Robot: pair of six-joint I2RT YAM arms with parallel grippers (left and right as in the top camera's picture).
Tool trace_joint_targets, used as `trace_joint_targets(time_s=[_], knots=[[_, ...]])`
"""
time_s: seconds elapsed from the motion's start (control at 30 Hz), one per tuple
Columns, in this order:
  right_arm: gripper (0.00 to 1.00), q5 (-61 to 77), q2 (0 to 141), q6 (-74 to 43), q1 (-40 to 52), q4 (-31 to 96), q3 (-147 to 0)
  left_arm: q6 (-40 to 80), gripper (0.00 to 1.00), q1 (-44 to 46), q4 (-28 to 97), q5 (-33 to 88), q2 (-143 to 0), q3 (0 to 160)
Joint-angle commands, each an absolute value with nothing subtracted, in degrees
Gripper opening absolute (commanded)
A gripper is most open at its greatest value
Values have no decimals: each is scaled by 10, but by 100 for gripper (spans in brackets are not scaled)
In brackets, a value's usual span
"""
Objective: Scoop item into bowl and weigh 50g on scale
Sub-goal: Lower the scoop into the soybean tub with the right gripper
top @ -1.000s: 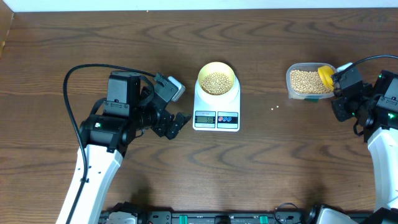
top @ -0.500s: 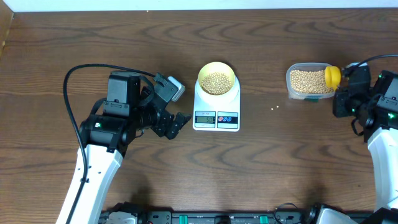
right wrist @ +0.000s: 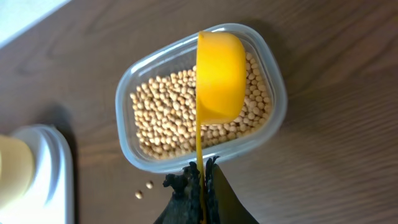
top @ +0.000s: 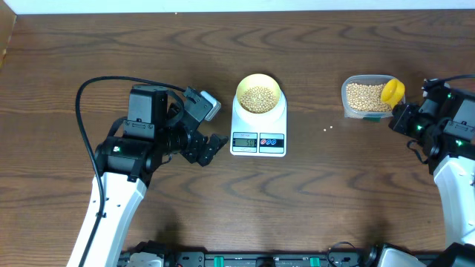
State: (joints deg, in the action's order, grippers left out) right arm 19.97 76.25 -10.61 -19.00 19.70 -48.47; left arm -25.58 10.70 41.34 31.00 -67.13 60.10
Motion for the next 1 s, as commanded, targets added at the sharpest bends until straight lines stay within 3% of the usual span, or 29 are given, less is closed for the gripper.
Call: trace_joint_targets(time_s=[0.0, 0.53, 0.6, 0.73, 0.97], knots=[[1, 232, 773, -174, -190, 173, -471, -263, 89, 108, 413, 315, -674, 598], [2, 248, 822, -189, -190, 159, -468, -263, 89, 108, 413, 315, -674, 598], [11, 247, 829, -189, -190, 161, -468, -263, 89, 108, 413, 315, -674, 598], [15, 246, 842, -188, -190, 160, -468, -263, 89, 108, 413, 315, -674, 598], [45, 245, 843, -186, -190, 167, -468, -263, 89, 108, 413, 315, -674, 598]])
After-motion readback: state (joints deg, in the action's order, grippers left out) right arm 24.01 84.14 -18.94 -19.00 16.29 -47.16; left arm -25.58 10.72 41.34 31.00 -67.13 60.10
